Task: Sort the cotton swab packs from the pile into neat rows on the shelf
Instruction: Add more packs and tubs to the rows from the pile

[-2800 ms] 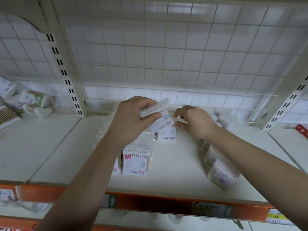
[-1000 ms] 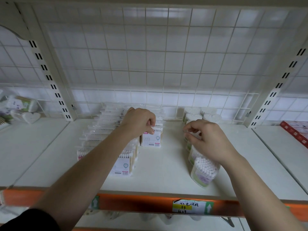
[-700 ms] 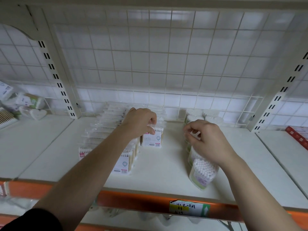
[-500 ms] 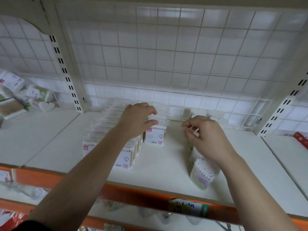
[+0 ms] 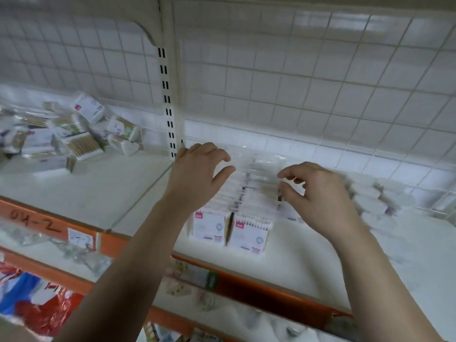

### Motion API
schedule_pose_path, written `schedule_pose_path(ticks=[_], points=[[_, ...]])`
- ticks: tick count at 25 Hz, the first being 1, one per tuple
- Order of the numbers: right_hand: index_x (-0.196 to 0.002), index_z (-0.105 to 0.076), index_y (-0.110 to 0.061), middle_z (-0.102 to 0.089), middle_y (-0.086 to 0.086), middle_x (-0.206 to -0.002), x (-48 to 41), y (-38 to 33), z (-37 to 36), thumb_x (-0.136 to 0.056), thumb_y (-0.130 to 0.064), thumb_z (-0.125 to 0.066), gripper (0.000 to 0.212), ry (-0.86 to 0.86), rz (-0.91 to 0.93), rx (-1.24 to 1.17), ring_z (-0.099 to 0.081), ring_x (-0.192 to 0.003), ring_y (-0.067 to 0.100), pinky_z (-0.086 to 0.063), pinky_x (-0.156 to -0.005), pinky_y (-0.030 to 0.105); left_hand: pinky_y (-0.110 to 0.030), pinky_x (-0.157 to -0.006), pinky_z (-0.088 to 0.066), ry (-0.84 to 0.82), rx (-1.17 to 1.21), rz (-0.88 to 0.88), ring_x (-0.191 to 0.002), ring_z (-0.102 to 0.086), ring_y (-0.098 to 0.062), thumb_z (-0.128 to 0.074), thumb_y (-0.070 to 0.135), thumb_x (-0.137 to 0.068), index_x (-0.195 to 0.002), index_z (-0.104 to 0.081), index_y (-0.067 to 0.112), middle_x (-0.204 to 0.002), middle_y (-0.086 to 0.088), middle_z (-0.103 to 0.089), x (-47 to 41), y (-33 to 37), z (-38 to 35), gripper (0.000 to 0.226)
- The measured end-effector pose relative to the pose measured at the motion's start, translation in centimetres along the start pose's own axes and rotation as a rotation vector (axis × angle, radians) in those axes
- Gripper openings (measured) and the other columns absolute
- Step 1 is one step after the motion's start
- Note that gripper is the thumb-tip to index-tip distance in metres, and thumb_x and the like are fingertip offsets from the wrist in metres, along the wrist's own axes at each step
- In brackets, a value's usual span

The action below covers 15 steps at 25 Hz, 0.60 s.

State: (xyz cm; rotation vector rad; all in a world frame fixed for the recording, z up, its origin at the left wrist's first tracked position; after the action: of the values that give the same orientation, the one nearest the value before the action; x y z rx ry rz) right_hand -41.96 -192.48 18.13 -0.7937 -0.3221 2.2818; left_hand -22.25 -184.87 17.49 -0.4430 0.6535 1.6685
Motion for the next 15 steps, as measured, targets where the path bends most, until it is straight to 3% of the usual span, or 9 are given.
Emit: schedule_pose_path(ticks=[7, 12, 15], points=[[-0.102, -0.069, -0.023, -0.063, -0.006, -0.097, -4.7, -9.9, -8.6, -0.086, -0.02, -0.063, 0.017, 0.01, 0.02, -0.081, -0.057, -0.091, 0.011, -0.047, -0.081, 0.028, -0.036, -0.084, -0.041, -0.044, -0.022, 0.021, -0.093, -0.06, -0.018, -0.038, 0.052, -0.087, -0.101, -0.066, 0.026, -0.1, 0.008, -0.064, 2.1, -12.9, 3.3, 0.04], [-0.101, -0.069, -0.022, -0.064, -0.006, -0.096, -7.5, -16.1, -14.9, -0.086, -0.019, -0.063, 0.017, 0.006, 0.051, -0.138, -0.056, -0.09, 0.008, -0.047, -0.08, 0.027, -0.034, -0.086, -0.04, -0.06, -0.015, 0.056, -0.096, -0.06, -0.019, -0.055, 0.042, -0.091, -0.105, -0.066, 0.024, -0.103, 0.006, -0.064, 3.6, -21.3, 4.6, 0.026], [-0.101, -0.068, -0.022, -0.063, -0.007, -0.097, -9.2, -18.6, -18.5, -0.086, -0.019, -0.062, 0.016, -0.009, 0.049, -0.157, -0.055, -0.088, 0.007, -0.047, -0.081, 0.026, -0.036, -0.087, -0.04, -0.066, -0.012, 0.096, -0.096, -0.06, -0.021, -0.046, 0.049, -0.089, -0.104, -0.067, 0.025, -0.103, 0.006, -0.064, 4.6, -25.5, 5.0, 0.036]])
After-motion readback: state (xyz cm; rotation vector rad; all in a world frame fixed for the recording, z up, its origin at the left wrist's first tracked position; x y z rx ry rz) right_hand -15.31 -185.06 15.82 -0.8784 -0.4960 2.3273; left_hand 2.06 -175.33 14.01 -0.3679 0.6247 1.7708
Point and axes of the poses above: each hand's wrist, its own x-axis away from the middle knuckle, its own z-axis out of the back of the hand, y = z × x, the point moved 7 cm from there along -x, towards the middle knuckle
